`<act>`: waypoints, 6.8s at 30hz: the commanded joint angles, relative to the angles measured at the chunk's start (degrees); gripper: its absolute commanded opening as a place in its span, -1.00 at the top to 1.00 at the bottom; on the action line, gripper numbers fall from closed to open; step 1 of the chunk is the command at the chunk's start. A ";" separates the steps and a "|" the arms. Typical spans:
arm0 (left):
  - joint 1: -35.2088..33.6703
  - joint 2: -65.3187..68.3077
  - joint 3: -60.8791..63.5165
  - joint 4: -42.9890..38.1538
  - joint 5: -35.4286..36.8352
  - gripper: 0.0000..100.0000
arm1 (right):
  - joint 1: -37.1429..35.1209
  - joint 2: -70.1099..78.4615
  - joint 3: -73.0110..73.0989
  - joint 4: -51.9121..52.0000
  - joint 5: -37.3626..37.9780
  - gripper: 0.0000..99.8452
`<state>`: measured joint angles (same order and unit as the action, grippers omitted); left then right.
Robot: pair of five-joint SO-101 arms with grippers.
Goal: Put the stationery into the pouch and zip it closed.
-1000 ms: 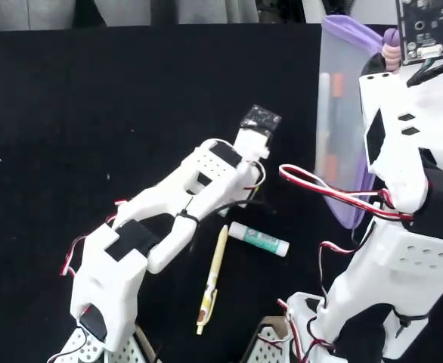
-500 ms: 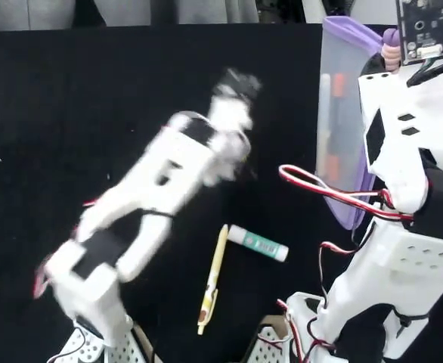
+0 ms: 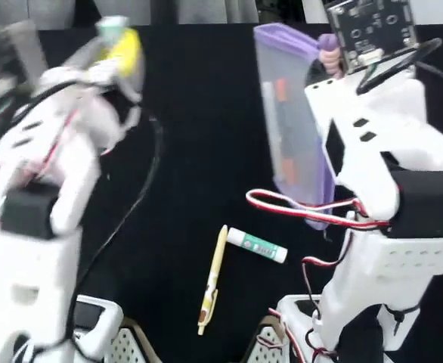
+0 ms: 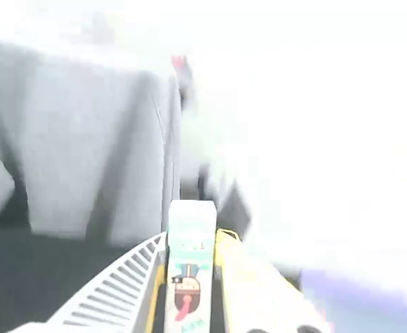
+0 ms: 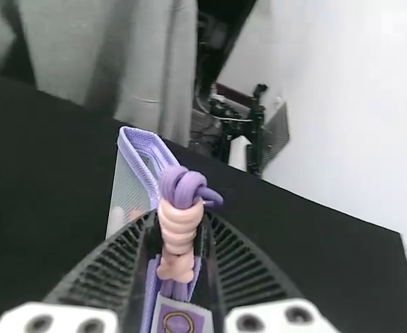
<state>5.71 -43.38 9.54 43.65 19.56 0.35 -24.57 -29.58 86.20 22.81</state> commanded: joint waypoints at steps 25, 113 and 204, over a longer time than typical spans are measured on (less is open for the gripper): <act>-1.98 -23.47 38.02 -43.87 33.14 0.94 | -26.81 -13.49 -2.15 5.80 0.00 0.98; 30.64 42.46 20.26 9.93 -10.90 0.54 | 11.96 -13.23 12.62 -15.74 0.53 0.98; -21.76 -4.48 15.78 3.16 18.55 0.94 | -14.42 -13.76 20.70 -15.74 0.00 0.98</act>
<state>-6.68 -38.99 18.95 55.25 34.59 -8.35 -36.97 -11.12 74.15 22.81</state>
